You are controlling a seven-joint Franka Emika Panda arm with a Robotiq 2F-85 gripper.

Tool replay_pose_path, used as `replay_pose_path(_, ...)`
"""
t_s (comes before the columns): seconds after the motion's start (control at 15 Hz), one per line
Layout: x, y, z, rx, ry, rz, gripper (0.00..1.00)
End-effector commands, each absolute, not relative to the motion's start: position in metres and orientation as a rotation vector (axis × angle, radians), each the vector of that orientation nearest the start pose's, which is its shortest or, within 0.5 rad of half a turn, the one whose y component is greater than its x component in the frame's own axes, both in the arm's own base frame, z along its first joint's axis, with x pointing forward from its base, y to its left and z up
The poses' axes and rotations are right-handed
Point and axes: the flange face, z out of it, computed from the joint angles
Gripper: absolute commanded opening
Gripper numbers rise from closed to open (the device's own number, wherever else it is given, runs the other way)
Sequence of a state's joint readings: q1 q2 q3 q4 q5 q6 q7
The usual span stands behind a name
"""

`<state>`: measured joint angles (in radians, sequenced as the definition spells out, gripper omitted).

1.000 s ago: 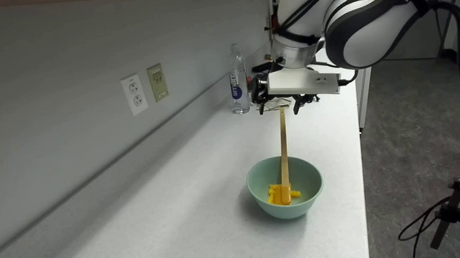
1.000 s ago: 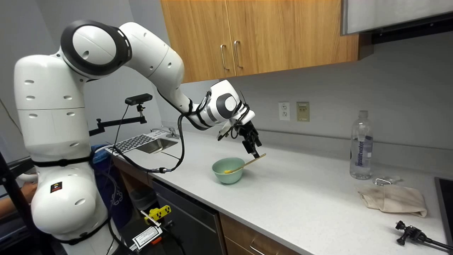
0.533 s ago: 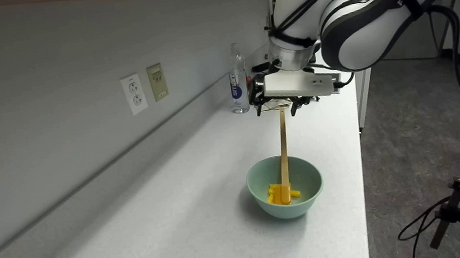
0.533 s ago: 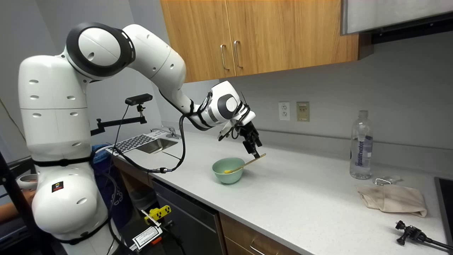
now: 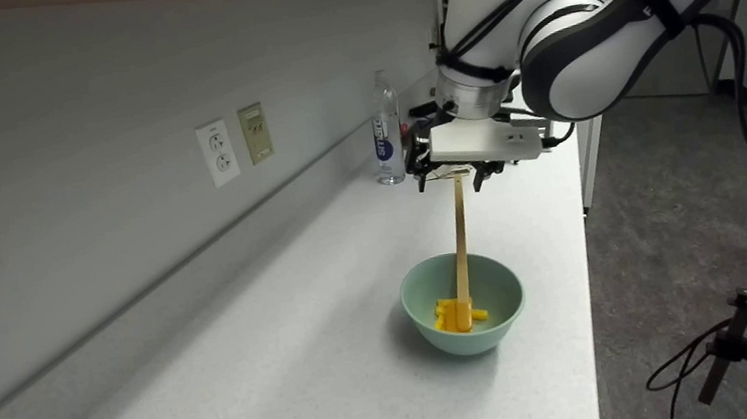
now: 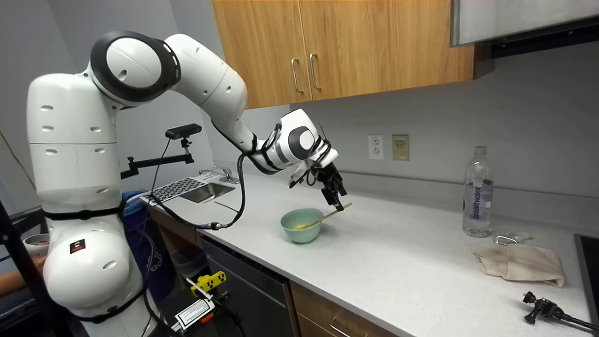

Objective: Use the wooden spoon to mix the contents of the bowl

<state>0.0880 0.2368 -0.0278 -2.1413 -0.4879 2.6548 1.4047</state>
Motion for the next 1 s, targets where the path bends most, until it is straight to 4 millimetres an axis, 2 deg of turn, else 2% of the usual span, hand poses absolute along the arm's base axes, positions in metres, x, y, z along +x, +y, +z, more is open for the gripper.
replay_pose_path(0.0, 0.592, 0.042, 0.318, -2.756, 1.415, -0.647, 1.00)
replay_pose_path(0.47, 0.596, 0.034, 0.308, -2.726, 1.476, -0.613, 0.99)
replay_pose_path(0.6, 0.595, 0.036, 0.305, -2.730, 1.481, -0.603, 0.76)
replay_pose_path(0.73, 0.594, 0.038, 0.303, -2.732, 1.486, -0.604, 0.63)
replay_pose_path(0.93, 0.592, 0.041, 0.305, -2.747, 1.478, -0.619, 0.37)
